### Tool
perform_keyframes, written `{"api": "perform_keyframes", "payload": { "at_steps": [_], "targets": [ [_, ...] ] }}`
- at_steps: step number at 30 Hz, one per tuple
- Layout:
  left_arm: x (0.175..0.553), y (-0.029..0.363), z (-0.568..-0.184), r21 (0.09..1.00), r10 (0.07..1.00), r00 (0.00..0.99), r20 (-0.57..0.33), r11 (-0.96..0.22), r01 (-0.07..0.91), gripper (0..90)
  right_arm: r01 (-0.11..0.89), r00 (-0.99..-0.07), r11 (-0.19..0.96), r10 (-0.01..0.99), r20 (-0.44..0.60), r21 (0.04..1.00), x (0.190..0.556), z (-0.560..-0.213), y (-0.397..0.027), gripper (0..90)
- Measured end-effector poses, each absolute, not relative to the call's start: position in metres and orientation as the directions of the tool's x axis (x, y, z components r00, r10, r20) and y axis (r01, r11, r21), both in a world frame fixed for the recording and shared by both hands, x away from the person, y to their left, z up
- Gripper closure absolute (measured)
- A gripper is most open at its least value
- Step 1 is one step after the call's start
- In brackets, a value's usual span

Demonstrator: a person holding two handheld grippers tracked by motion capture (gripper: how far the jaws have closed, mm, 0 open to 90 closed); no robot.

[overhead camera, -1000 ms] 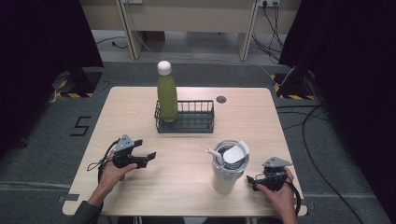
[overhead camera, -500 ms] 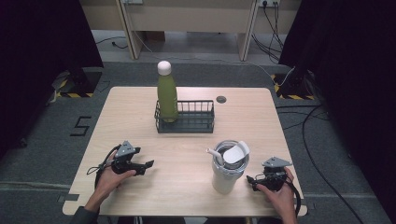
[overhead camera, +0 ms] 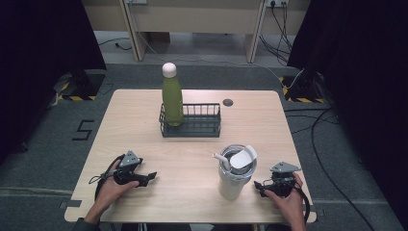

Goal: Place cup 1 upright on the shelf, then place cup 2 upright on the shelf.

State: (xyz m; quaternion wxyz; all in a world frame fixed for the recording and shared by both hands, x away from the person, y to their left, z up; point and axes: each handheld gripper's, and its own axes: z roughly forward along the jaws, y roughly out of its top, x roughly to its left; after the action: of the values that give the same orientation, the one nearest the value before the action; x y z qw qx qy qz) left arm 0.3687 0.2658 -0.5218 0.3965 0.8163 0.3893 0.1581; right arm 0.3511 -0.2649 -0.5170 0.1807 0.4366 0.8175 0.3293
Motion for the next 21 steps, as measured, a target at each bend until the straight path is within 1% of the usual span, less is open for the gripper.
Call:
{"api": "perform_keyframes", "payload": {
  "at_steps": [6,10,21],
  "targets": [
    [0.3654,0.2669,-0.5234,0.758,0.762,0.646,-0.050,-0.392,0.521,14.9,0.595,-0.553,0.402,0.833,-0.008,0.696,0.3511,-0.5170,-0.2649,0.3],
    [0.3642,0.2658,-0.5239,0.751,0.763,0.646,-0.027,-0.411,0.517,13.9,0.594,-0.554,0.402,0.832,-0.008,0.697,0.3511,-0.5170,-0.2649,0.3],
    [0.3644,0.2656,-0.5241,0.751,0.764,0.645,-0.026,-0.411,0.518,12.7,0.593,-0.555,0.404,0.832,-0.010,0.696,0.3507,-0.5170,-0.2648,0.3]
  ]
}}
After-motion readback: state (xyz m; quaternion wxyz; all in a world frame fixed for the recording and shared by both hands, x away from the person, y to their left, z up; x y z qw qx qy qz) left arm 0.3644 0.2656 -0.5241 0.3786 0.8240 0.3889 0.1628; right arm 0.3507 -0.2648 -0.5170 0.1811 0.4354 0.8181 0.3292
